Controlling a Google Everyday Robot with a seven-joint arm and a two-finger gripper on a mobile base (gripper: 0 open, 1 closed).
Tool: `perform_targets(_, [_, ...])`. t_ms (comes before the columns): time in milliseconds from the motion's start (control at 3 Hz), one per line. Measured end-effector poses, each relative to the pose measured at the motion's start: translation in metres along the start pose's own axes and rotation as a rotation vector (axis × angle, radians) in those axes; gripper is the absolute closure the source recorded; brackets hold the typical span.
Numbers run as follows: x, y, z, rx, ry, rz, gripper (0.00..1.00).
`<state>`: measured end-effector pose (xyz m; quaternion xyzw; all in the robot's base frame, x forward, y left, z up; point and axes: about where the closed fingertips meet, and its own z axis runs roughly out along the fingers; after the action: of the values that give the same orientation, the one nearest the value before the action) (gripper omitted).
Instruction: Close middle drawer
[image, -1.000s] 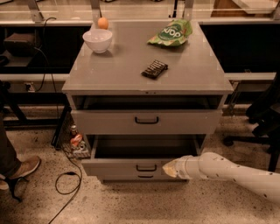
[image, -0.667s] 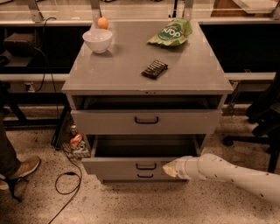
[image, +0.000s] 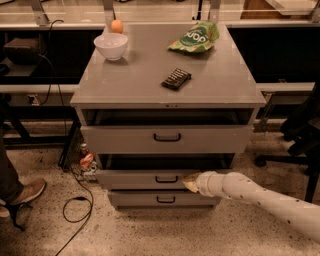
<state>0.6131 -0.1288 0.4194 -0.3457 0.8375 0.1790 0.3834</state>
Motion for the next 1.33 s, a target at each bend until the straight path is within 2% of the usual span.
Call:
perform_targets(333, [-0.02,-0.01,0.016,0.001,-0.055,-0.038,1.0])
perform_targets(667, [-0.031,-0.016,0.024,0.001,-0.082,-0.058,1.0])
perform_targets(1333, [-0.03,-0.015,0.024,0.001,-0.082,-0.059,1.0])
